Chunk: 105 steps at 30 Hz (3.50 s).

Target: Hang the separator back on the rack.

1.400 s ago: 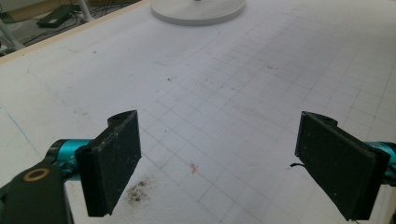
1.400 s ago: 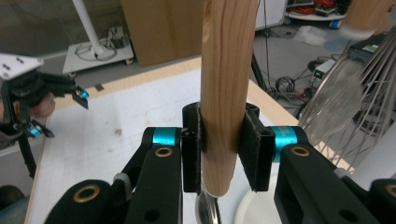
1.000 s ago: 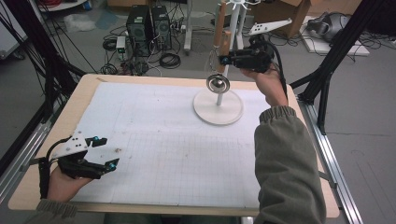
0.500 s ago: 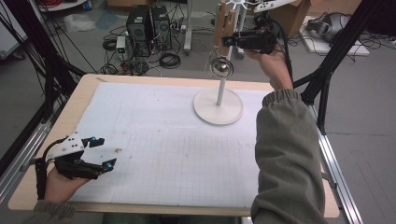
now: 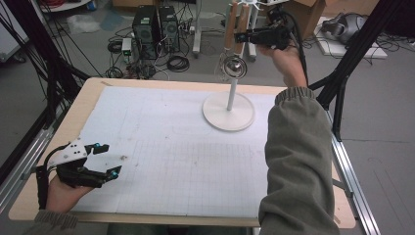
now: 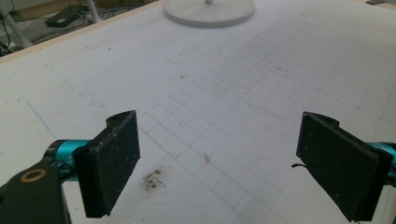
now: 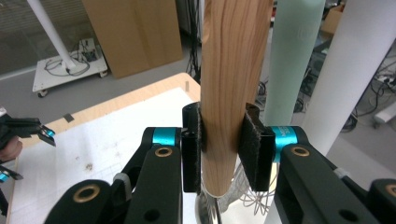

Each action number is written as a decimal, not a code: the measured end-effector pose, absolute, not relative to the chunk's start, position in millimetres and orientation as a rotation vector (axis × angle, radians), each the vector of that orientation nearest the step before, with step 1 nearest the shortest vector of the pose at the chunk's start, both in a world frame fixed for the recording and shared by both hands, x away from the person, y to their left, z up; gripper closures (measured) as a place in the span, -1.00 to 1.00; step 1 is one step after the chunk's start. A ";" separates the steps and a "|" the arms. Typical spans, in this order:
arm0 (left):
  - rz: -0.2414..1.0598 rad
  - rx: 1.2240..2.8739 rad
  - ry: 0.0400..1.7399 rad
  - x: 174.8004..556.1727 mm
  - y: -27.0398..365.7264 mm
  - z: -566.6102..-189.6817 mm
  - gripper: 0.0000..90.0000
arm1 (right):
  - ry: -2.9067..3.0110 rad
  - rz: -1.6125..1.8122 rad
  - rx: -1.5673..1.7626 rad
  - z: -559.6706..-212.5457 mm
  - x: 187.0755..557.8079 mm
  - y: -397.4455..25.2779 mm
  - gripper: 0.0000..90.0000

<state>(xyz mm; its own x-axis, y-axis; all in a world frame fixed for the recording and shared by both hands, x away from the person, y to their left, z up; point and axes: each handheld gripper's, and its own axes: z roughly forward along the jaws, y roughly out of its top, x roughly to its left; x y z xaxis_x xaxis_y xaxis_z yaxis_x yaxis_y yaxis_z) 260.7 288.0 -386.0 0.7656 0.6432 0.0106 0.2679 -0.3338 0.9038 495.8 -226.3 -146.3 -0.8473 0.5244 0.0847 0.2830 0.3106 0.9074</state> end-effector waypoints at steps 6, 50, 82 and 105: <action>0.451 1.926 0.690 260.0 287.0 -386.0 -0.69 | 2.325 1.577 0.762 -149.1 493.9 -226.5 0.60; 0.463 1.930 0.692 257.5 285.3 -384.2 -0.71 | 2.061 1.706 0.839 -194.8 414.9 -263.2 -0.36; 0.461 1.938 0.700 258.1 283.8 -385.0 -0.73 | 2.177 1.694 0.812 -280.0 354.8 -245.0 -0.54; 0.449 1.941 0.691 261.1 279.2 -386.5 -0.75 | 2.215 1.649 0.838 -327.2 323.1 -246.0 -0.55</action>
